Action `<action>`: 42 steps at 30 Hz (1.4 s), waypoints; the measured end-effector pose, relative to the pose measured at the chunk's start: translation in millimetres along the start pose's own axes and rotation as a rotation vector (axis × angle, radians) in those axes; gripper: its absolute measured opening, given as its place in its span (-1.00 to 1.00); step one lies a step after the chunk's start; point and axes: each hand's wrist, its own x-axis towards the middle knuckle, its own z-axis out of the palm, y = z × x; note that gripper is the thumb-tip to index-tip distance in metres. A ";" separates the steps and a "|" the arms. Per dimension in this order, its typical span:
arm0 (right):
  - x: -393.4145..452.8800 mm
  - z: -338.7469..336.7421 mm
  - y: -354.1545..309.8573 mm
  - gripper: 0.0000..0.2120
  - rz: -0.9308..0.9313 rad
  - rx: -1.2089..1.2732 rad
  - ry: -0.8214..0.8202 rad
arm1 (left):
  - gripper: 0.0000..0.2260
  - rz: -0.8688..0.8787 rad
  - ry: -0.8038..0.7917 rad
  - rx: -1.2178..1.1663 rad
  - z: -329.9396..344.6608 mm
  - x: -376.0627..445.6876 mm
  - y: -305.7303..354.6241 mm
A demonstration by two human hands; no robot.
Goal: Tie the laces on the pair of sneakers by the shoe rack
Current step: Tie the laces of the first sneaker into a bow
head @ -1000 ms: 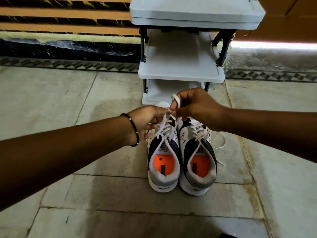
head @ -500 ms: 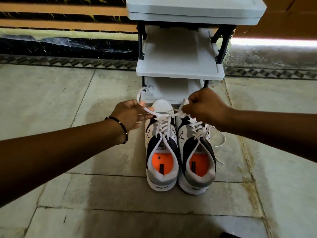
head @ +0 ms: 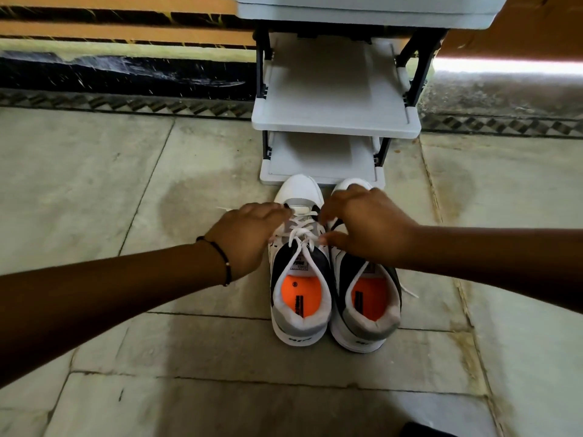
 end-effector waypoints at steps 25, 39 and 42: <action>-3.3 9.1 7.8 -0.86 -0.096 0.010 -0.126 | -0.80 0.165 0.212 0.303 -13.9 -6.7 -17.5; -1.7 8.6 6.1 -0.90 -0.102 0.122 -0.204 | -0.79 0.284 0.173 0.396 -12.3 -2.2 -27.9; 3.1 -1.3 9.3 -0.92 -0.021 0.381 -0.294 | -0.86 0.156 0.015 0.147 -16.1 -3.9 -27.5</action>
